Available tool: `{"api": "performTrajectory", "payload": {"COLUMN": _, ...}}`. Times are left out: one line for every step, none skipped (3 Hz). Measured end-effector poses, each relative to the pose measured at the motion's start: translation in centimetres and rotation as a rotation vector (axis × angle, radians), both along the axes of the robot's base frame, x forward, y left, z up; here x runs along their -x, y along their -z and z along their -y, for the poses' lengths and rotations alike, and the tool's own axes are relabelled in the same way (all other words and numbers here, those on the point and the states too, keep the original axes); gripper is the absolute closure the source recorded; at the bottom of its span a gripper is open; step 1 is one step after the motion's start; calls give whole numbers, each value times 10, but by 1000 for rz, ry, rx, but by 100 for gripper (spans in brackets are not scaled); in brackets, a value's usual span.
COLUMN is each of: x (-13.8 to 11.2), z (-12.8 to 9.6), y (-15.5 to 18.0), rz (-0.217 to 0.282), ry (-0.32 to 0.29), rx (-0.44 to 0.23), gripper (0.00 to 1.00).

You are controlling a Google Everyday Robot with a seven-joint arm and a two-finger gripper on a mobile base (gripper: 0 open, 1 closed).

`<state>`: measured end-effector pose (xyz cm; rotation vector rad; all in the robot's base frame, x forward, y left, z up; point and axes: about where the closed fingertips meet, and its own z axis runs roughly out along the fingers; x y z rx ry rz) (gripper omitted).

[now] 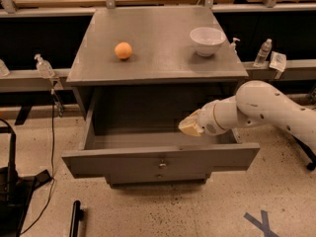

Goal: Open top drawer

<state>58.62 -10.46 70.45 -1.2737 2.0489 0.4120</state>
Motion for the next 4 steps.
{"api": "performTrajectory", "payload": {"x": -9, "z": -9, "y": 28, "rz": -45, "ry": -19, "rx": -20, "gripper": 100}}
{"api": "performTrajectory", "payload": {"x": -11, "z": -18, "y": 43, "rz": -70, "ry": -36, "rx": -21, "gripper": 100}}
{"api": "performTrajectory", "payload": {"x": 5, "z": -27, "y": 44, "rz": -73, "ry": -67, "rx": 2, "gripper": 100}}
{"api": "performTrajectory", "payload": {"x": 35, "z": -37, "y": 33, "rz": -67, "ry": -104, "rx": 16, "gripper": 100}}
